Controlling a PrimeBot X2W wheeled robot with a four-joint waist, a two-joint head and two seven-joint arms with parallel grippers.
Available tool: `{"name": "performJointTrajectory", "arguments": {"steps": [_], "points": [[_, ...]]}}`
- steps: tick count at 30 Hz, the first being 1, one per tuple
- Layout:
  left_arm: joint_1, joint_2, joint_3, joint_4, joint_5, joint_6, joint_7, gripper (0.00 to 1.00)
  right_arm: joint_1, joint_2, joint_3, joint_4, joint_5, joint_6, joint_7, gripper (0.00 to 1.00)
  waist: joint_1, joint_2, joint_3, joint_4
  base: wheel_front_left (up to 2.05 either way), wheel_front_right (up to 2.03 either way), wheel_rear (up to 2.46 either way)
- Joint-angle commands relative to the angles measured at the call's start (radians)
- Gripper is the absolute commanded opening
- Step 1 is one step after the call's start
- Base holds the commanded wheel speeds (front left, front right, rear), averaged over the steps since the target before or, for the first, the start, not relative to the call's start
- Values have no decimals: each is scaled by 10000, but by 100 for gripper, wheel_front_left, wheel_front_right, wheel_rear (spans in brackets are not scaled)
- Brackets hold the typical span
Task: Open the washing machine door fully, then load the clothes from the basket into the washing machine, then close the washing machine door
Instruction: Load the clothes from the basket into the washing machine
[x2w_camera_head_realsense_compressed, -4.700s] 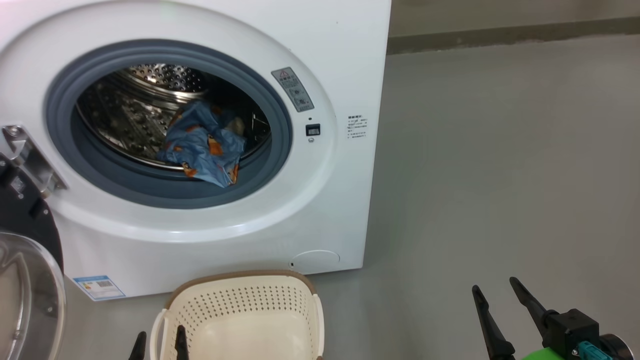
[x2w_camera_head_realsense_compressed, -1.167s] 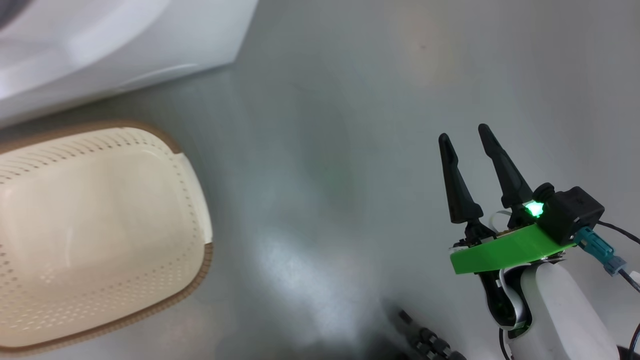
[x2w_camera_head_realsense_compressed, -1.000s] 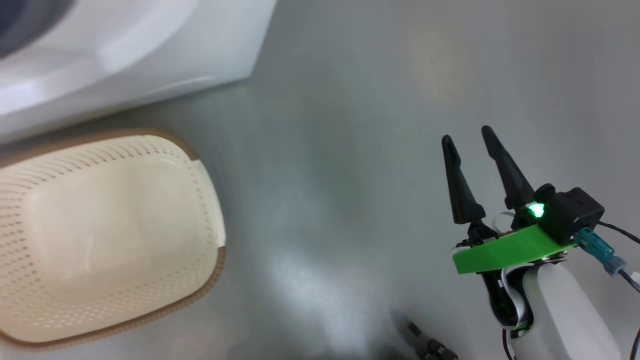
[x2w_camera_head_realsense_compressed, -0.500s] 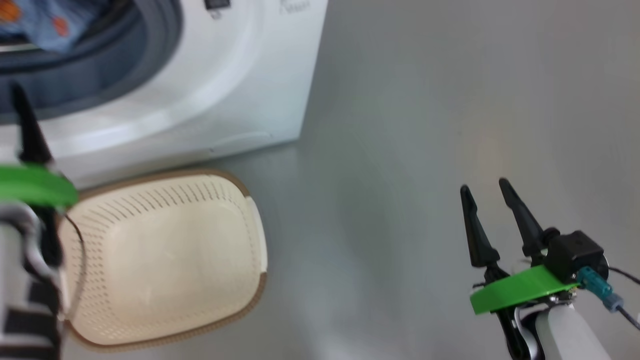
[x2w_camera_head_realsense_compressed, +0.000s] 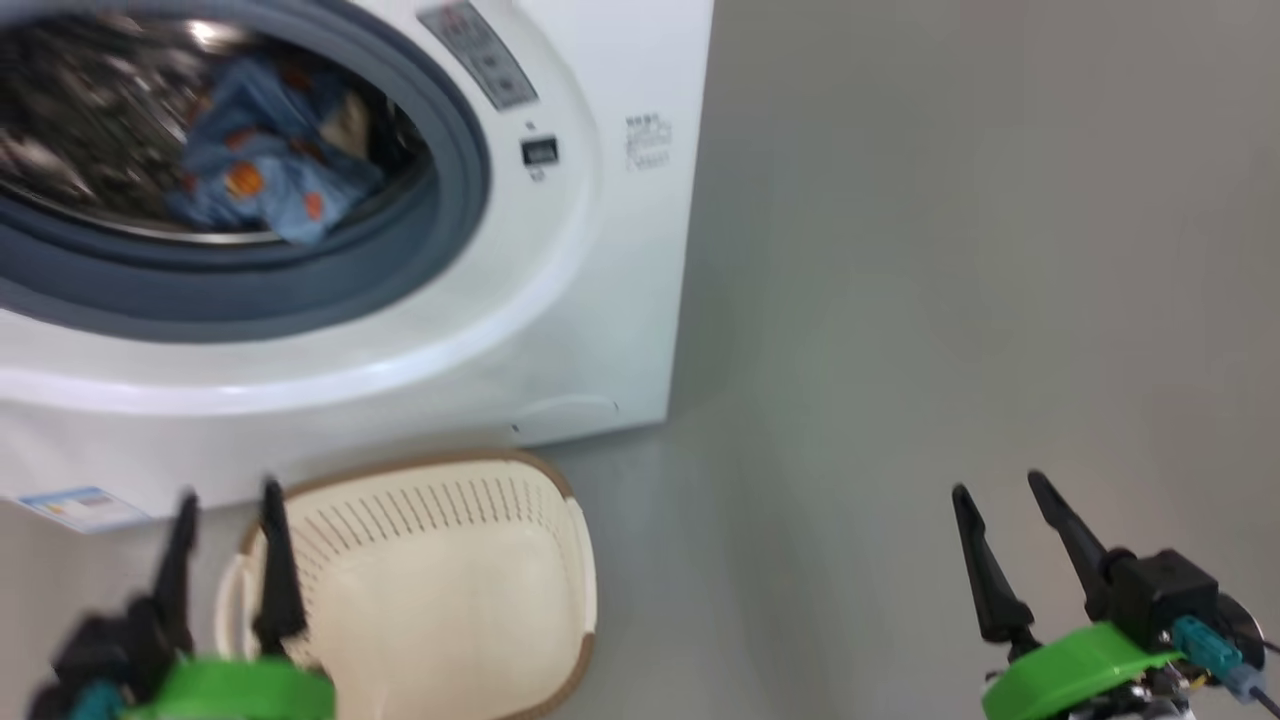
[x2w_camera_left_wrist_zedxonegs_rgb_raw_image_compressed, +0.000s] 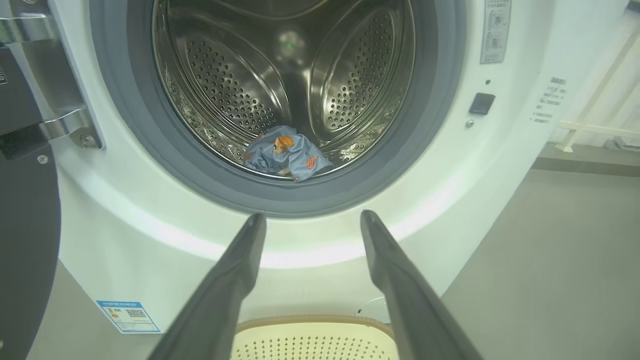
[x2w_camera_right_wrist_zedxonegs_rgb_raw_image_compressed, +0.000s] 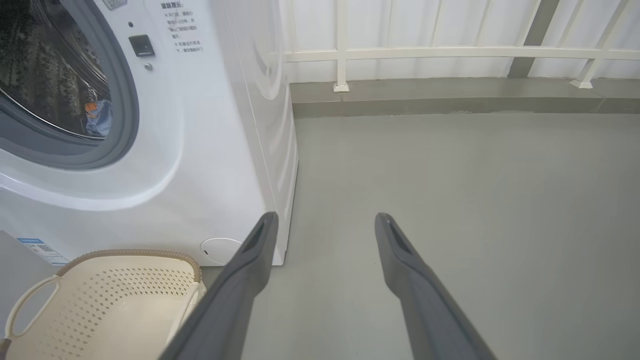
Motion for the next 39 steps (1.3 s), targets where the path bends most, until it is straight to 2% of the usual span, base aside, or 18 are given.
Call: {"name": "performJointTrajectory", "arguments": {"steps": [1, 12, 39], "points": [[522, 61, 225, -557, 212, 104, -62, 100, 253, -209, 124, -434, -172, 44, 153, 100, 2, 0, -1233, 566, 0, 0, 0], [2220, -521, -204, -929, 436, 95, -64, 100, 1058, -385, 100, -1260, -351, 44, 876, 100, 2, 0, -2217, 998, 0, 0, 0], [2432, -680, -191, -886, 388, 52, -52, 100, 1193, -392, 273, -1518, -331, 44, 1116, 100, 2, 0, -2364, 1218, 0, 0, 0]]}}
